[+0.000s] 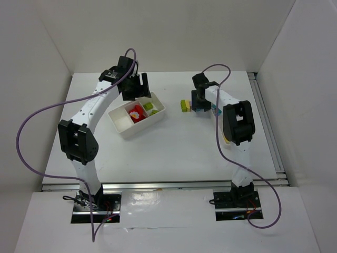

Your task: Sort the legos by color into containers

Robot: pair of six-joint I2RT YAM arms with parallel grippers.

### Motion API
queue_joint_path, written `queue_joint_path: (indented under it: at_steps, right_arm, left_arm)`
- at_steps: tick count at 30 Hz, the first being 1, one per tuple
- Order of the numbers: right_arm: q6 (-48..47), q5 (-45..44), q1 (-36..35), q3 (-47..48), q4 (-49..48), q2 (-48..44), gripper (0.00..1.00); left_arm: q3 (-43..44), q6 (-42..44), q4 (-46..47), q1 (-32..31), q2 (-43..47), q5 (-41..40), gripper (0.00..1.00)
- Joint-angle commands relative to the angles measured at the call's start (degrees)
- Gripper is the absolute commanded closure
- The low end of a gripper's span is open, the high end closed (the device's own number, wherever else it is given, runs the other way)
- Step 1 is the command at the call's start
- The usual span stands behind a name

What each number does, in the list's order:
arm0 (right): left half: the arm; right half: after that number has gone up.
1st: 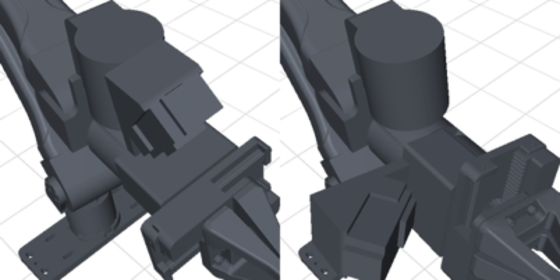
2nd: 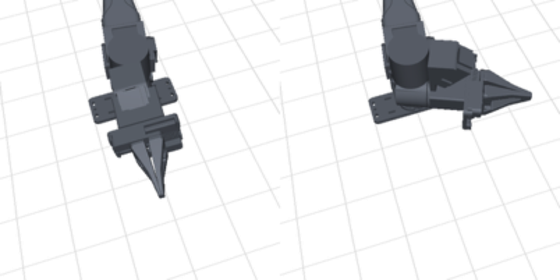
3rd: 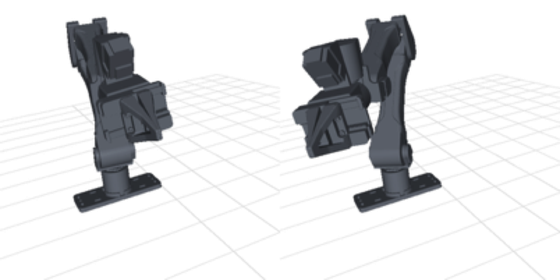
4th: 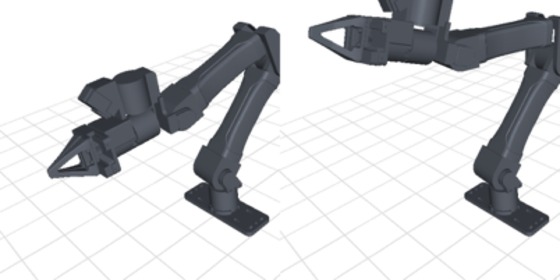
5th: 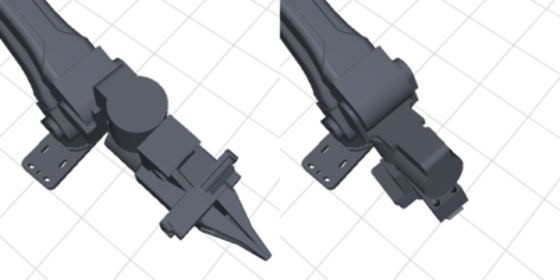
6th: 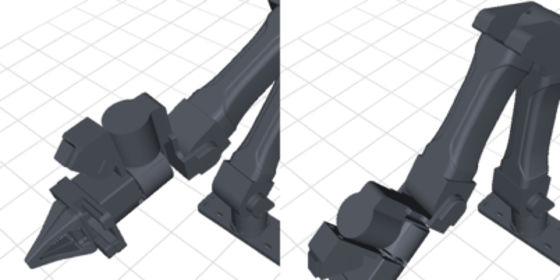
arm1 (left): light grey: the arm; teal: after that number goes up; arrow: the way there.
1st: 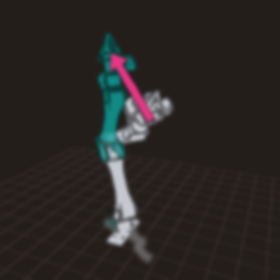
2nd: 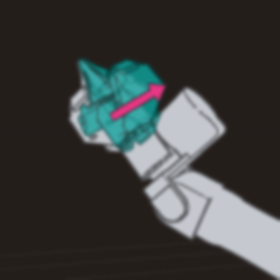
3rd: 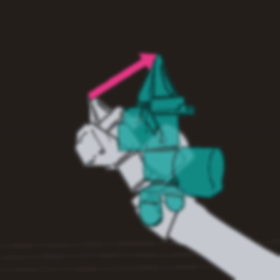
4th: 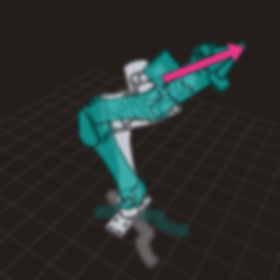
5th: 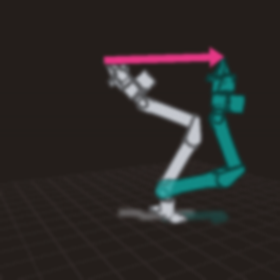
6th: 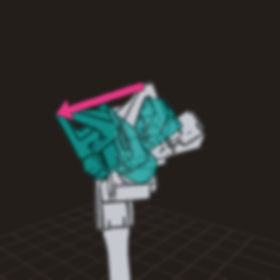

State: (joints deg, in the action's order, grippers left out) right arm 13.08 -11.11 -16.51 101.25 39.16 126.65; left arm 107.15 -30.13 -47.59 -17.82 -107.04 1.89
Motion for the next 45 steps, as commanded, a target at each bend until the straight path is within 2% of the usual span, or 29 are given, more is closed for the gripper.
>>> queue_joint_path:
  at_steps: [1,5,12,14,17,18,22,25,26,28,29,32,39,45]
  right_arm:
    - [-1.7,0.8,0.0,2.6,-1.5,1.3,0.41]
    - [-2.8,3.6,0.0,3.3,-2.9,3.2,0.45]
    - [-2.8,3.0,-0.5,1.3,-7.1,2.1,0.51]
    - [-2.8,3.0,-0.5,1.3,-7.7,2.1,0.58]
    - [-2.8,3.0,-0.5,-0.1,-8.8,1.3,0.77]
    - [-2.8,3.0,-0.5,-0.8,-9.5,0.7,0.87]
    - [-2.8,3.0,-0.5,-8.0,-13.1,-6.2,0.97]
    - [-2.8,4.3,-0.5,-16.2,-16.3,-15.5,0.98]
    - [-2.2,5.1,-0.5,-19.4,-16.8,-20.3,0.98]
    - [-1.7,5.1,-1.1,-21.9,-16.8,-24.5,0.98]
    - [-1.0,5.1,-1.2,-23.0,-16.8,-26.6,0.98]
    - [0.5,5.1,-2.6,-26.4,-15.5,-33.1,0.98]
    - [3.5,5.0,-5.4,-32.0,-14.6,-42.9,0.98]
    - [3.5,5.0,-5.4,-32.7,-13.8,-43.5,0.98]
  left_arm:
    - [1.8,0.9,-0.2,-0.1,-0.6,0.8,0.13]
    - [1.3,0.9,-0.2,-0.1,-0.6,0.3,0.13]
    - [1.8,0.9,-0.7,-0.1,-1.8,1.5,0.13]
    - [2.9,1.4,-0.7,-0.1,-2.4,2.2,0.13]
    - [4.1,2.1,-1.4,-0.1,-3.5,2.9,0.13]
    - [4.6,2.1,-2.0,-0.6,-3.5,3.5,0.13]
    - [7.2,3.4,-2.7,-0.6,-4.8,6.3,0.12]
    - [8.4,3.4,-2.7,-0.6,-5.4,11.9,0.12]
    - [8.4,4.0,-2.0,-0.6,-5.4,15.7,0.10]
    - [8.4,4.0,-1.3,-0.6,-6.1,19.8,0.07]
    - [8.4,4.0,-0.3,-1.2,-6.1,24.4,0.05]
    - [3.6,4.0,4.6,-2.6,-5.5,32.7,0.03]
    - [-1.8,1.7,10.6,-5.6,-6.0,37.7,0.05]
    - [-4.4,-2.4,17.4,-6.7,-6.0,43.2,0.05]
